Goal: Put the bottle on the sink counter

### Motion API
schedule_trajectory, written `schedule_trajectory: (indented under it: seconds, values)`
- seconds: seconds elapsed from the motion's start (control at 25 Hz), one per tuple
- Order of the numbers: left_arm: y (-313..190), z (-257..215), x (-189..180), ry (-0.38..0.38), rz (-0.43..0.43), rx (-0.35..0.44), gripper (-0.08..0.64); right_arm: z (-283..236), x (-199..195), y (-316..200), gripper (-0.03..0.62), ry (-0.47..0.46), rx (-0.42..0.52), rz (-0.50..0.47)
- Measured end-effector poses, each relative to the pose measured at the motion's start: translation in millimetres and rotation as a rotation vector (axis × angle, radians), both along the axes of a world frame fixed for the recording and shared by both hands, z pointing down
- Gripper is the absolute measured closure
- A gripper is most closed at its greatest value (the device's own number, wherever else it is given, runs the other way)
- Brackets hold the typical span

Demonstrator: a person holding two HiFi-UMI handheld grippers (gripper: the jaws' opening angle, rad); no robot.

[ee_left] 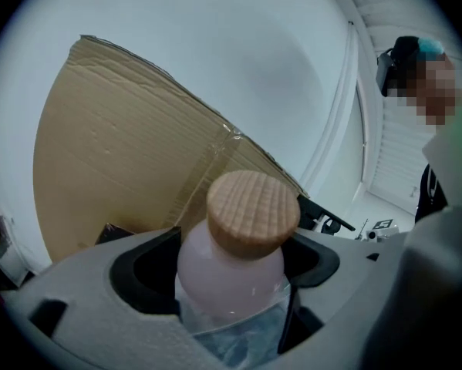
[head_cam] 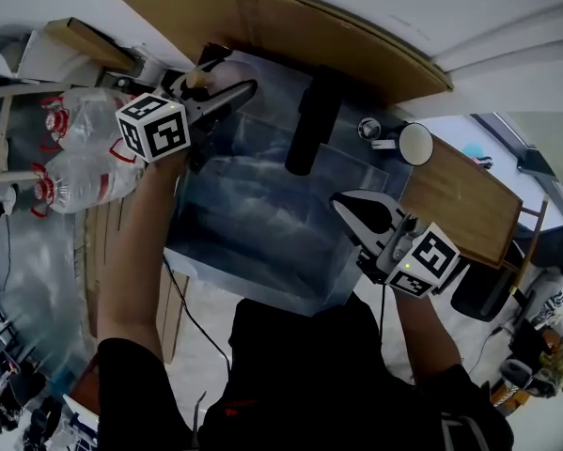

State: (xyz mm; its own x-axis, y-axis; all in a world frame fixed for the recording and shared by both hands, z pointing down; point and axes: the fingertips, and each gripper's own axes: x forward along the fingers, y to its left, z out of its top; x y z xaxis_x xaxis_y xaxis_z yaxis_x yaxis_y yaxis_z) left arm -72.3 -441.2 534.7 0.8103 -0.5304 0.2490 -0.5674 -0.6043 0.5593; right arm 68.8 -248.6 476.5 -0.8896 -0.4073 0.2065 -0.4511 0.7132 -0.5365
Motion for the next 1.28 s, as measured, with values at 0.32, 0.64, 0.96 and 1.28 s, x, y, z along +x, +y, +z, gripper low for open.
schedule_trajectory:
  seconds: [0.32, 0.64, 0.96, 1.28]
  values:
    - [-24.3, 29.4, 7.6, -0.189, 0.03, 0.001, 0.181, 7.0, 0.0, -10.6, 0.588, -0.004, 0.004, -0.001]
    - [-36.3, 55.6, 11.1, -0.388, 0.077, 0.008, 0.181, 18.2, 3.2, -9.1, 0.588, -0.004, -0.027, 0.004]
    - [-44.1, 64.9, 19.3, -0.51, 0.109, 0.043, 0.181, 26.4, 1.1, -5.2, 0.588, -0.01, -0.047, 0.006]
    - [-44.3, 70.7, 25.9, -0.583, 0.144, 0.078, 0.181, 29.7, 2.5, -5.8, 0.588, -0.008, -0.055, 0.005]
